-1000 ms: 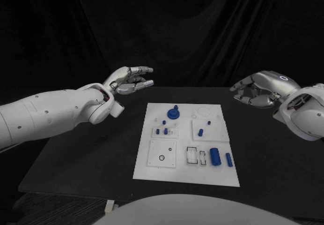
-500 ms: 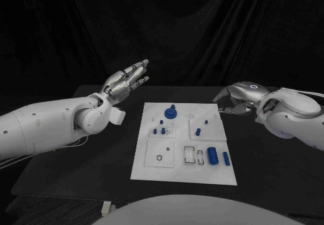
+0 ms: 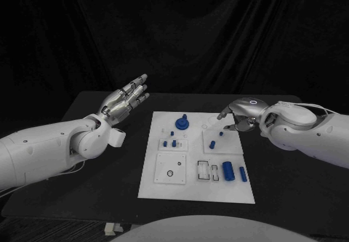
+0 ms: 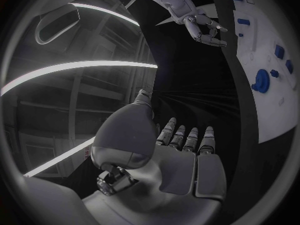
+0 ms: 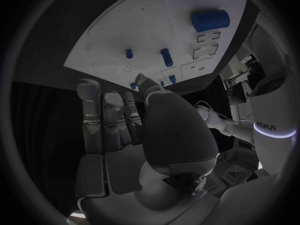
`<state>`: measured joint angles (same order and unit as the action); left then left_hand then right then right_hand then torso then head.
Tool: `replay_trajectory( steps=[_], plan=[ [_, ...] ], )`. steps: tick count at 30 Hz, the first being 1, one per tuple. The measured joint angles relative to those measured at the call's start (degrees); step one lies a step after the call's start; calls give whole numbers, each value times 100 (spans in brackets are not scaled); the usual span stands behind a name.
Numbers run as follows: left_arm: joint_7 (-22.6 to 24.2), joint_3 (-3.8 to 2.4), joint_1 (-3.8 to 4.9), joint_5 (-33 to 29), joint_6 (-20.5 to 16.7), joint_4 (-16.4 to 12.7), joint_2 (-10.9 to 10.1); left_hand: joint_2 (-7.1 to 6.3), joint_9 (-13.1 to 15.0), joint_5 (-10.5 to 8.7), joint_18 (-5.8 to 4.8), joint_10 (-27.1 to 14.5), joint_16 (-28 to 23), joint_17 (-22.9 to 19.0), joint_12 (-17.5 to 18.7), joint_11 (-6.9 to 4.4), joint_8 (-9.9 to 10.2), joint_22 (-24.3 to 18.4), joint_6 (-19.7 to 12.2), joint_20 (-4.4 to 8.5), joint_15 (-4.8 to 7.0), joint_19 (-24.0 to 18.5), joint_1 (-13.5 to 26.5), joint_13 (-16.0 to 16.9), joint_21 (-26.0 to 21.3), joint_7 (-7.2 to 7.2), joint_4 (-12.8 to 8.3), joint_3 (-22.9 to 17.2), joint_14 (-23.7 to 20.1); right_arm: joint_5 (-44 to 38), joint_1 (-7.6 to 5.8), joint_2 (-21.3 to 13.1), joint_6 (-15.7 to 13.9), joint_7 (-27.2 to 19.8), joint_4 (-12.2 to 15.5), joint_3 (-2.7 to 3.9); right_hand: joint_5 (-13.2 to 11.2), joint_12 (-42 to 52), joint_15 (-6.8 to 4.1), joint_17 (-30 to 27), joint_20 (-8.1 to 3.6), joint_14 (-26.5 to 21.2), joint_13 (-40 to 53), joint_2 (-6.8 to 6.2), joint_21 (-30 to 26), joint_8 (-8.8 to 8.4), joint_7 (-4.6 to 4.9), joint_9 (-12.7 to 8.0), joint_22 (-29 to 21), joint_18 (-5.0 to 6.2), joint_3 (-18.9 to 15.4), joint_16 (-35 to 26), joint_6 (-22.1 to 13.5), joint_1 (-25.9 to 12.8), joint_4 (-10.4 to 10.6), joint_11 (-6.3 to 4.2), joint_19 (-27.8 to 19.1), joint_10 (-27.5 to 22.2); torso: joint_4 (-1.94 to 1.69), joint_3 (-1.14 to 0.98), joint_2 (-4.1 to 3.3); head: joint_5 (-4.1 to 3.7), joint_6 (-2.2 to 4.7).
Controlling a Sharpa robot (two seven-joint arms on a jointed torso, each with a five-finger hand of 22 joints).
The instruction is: Assemble the parts on the task board
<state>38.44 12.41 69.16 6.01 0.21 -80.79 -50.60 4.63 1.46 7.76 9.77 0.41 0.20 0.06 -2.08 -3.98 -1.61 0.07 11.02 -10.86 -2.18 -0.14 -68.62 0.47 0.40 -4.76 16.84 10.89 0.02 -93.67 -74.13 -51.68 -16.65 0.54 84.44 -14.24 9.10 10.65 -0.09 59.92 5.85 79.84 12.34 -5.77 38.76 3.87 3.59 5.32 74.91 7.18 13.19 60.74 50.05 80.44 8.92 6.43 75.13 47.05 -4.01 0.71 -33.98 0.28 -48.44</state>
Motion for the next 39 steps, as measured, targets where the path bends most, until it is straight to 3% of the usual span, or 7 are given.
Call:
replay_trajectory(
  steps=[2, 7, 10, 13, 15, 26, 39],
  plan=[
    [5, 0, -7, 26, -9, 6, 0, -7, -13, -5, 0, -34, 0, 0, 169, -128, 19, -2, -159, 69, 115, 18, 67, -29, 0, -195, 0, 0, -5, -7, 17, 15, 13, -12, -28, 0, 38, 0, 0, -3, 0, 0, -33, 24, 0, 0, 0, -2, 0, 0, 0, 0, 0, 24, 0, -8, 0, 6, -17, 13, -12, -21, 14],
    [12, -1, -28, 68, -26, 15, 1, 68, -31, -41, -1, -43, 0, 1, 190, -142, 19, -2, -369, 311, 171, 19, 170, -38, 0, -410, 0, 0, -7, -21, 37, 51, 29, -35, -70, 0, 40, 0, 0, -3, 3, 0, -85, 30, 0, 0, 0, -19, 0, 0, -15, 0, 0, 30, -15, -8, 3, 91, -43, 29, -25, -64, 18],
    [14, -1, -35, 86, -39, 15, 5, 84, -50, -259, -1, -40, 0, 2, 190, -255, 63, -2, -512, 418, 250, 17, 198, -41, 0, -552, 0, 48, -9, -26, 44, 62, 36, -48, -87, 0, 40, 28, 0, -3, 21, 0, -136, 30, 0, 0, 20, -30, 0, -1, -31, 0, 20, 30, -31, -16, 21, 167, -44, 29, -25, -76, 24],
    [17, -1, -45, 98, -55, 15, 7, -6, -110, -442, -1, -41, 0, 2, 190, -257, 120, -2, -915, 424, 246, 10, 289, -42, 0, -954, 0, 48, -5, -29, 57, 65, 43, -57, -108, 1, 40, 28, 0, -2, -1, 0, -180, 30, 0, 0, 72, -42, 3, -1, -62, 0, 30, 30, -31, -30, 43, 254, -43, 29, -23, -90, 43],
    [18, -1, -54, 105, -70, 18, 7, -18, -127, -460, -1, -41, 0, 2, 191, -257, 132, -2, -1032, 424, 228, 10, 300, -42, 0, -1072, 0, 48, 13, -31, 65, 73, 50, -62, -125, 1, 40, 28, 0, -2, -1, 0, -209, 69, 0, 0, 100, -47, 4, -1, -62, 0, 22, 37, -31, -20, 43, 282, -43, 29, -17, -98, 53],
    [25, -1, -65, 122, -96, 32, 7, 88, -133, -410, -1, -42, 0, 4, 190, -154, 133, -1, -1072, 317, -11, 9, 302, -41, -21, -1111, -18, 30, -1, -37, 182, 144, 131, -73, -234, 2, 40, 50, 0, -2, 15, 0, -354, 106, 0, 24, 273, -56, 4, -2, -94, 3, 189, 48, -31, -62, 100, 530, -38, 30, 1, -112, 53],
    [28, -1, -74, 129, -50, 45, 3, 266, -132, -100, -2, -46, 0, -1, 190, 28, 132, -1, -1020, 205, -112, 20, 124, -39, -21, -1017, -18, 30, 0, -40, 358, 269, 168, -93, -406, 1, 195, 50, 0, -7, -2, 0, -486, 166, 0, 46, 402, -70, 3, -2, -99, 32, 318, 108, -58, -81, 124, 717, -46, 35, 10, -90, 51]
  ],
)
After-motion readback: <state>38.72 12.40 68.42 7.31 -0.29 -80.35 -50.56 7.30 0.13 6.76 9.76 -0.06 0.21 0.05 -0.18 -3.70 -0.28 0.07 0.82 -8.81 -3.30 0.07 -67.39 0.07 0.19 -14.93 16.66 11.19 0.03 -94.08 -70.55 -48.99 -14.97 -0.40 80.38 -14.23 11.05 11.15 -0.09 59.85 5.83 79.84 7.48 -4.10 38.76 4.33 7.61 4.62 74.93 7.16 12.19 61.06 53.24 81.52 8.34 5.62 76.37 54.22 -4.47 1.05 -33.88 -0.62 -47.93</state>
